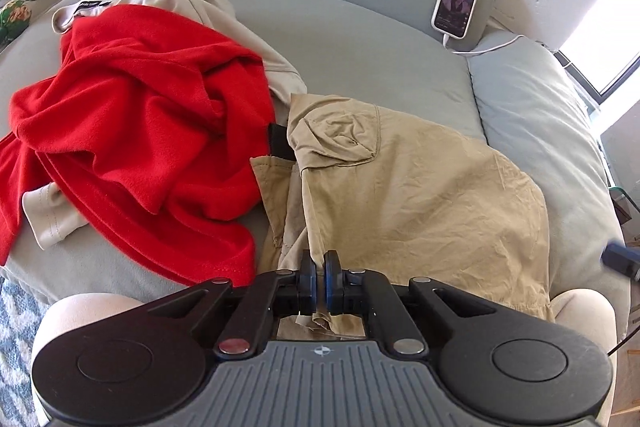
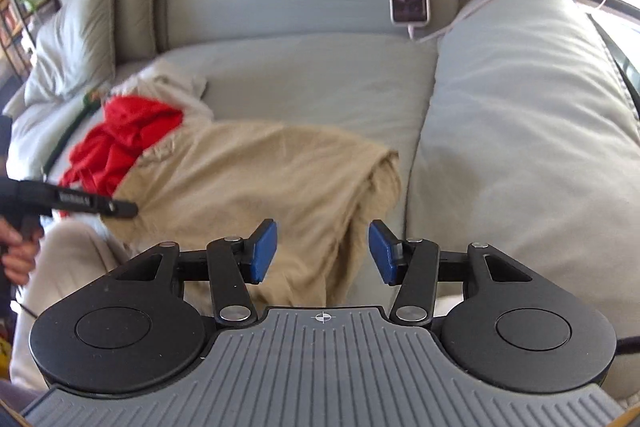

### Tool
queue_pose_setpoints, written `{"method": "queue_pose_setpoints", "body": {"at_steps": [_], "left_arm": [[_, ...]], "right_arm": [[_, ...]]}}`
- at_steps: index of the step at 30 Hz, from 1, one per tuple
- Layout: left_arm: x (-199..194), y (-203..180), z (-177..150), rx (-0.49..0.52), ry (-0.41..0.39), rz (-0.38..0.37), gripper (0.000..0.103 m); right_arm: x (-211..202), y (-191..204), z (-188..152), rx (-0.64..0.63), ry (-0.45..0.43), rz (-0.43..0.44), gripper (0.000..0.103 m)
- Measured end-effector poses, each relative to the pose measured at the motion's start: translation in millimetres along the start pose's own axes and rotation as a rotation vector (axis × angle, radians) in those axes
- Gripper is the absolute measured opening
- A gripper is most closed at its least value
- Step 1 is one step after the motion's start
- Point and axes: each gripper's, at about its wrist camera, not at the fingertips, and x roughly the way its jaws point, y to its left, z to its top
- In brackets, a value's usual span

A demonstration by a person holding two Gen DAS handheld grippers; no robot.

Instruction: Fold clothes

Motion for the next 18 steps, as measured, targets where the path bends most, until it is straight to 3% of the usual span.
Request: {"method": "queue_pose_setpoints", "body": {"at_steps": [2,6,13,18], "left_arm": [[0,2,-1,-0.015,-0.004,-0.007,0.003],[0,5,-2,-0.041,-0.006,-0.017,0.003],[5,8,-5,-0.042,-0.002,-0.003,0.006],[-22,4,-7,-0.070,-0.033,0.053,0.018]], "right_arm": [[6,12,15,-0.010,-0.037,0.033,0.047],[51,48,29,-0.099,-0.012,0.063,0.041],[126,65,3,-0.203,0.134,-0.017,0.041],[92,54,-35,-0.266,0.197,-0.025,0.042]]}}
